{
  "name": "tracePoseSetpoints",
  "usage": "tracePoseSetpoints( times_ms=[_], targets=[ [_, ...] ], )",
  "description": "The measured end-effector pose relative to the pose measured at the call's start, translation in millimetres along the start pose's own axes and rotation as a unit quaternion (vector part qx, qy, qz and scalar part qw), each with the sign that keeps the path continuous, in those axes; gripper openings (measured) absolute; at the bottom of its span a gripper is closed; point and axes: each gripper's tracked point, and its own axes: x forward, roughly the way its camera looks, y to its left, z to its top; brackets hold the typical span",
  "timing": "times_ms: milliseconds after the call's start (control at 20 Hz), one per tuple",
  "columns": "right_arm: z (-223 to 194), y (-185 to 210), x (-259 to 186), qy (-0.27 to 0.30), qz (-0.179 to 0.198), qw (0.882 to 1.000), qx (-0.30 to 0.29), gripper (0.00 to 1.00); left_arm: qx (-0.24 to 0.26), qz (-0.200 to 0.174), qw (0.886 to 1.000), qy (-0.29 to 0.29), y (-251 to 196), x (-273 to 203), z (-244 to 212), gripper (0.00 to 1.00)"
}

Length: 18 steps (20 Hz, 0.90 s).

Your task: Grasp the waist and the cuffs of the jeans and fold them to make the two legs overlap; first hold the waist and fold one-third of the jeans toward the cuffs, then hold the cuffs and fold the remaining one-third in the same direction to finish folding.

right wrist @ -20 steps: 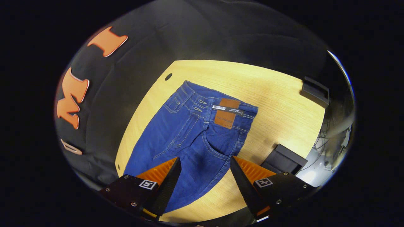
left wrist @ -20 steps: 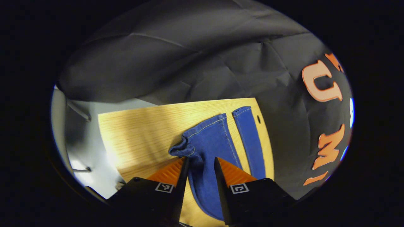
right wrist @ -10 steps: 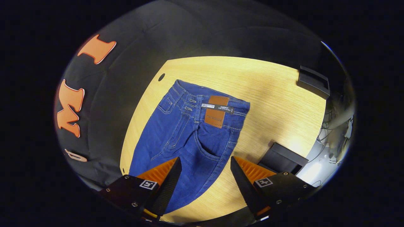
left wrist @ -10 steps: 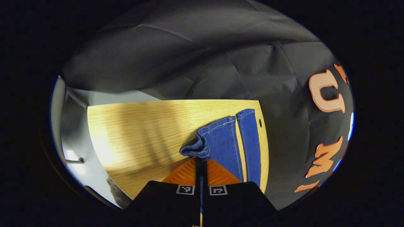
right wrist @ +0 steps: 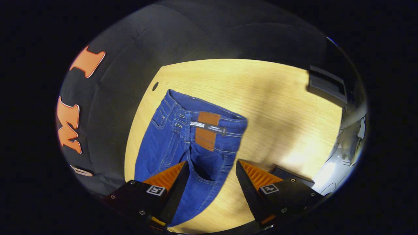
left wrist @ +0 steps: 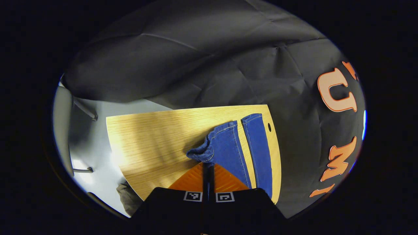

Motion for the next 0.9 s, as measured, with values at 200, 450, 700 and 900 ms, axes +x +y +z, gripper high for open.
tracePoseSetpoints(
  times_ms=[200,450,700,900],
  targets=[
    [3.2,-9.8,6.4,0.003,-0.012,0.998,0.054,0.24,0.023,-0.013,1.000,0.002,-19.4,-3.2,-1.5,0.01],
    [7.5,-1.2,-6.9,0.014,0.048,0.991,0.122,0.05,0.036,-0.022,0.999,-0.014,-41.8,-25.2,7.3,0.01],
    [12.7,1.1,-15.2,0.007,0.051,0.997,0.066,0.05,0.060,-0.029,0.998,-0.017,-60.4,-40.5,8.4,0.00],
    [23.0,18.4,-34.3,0.003,0.067,0.996,0.061,0.05,0.078,-0.024,0.997,-0.015,-73.2,-54.9,0.1,0.00]
  ],
)
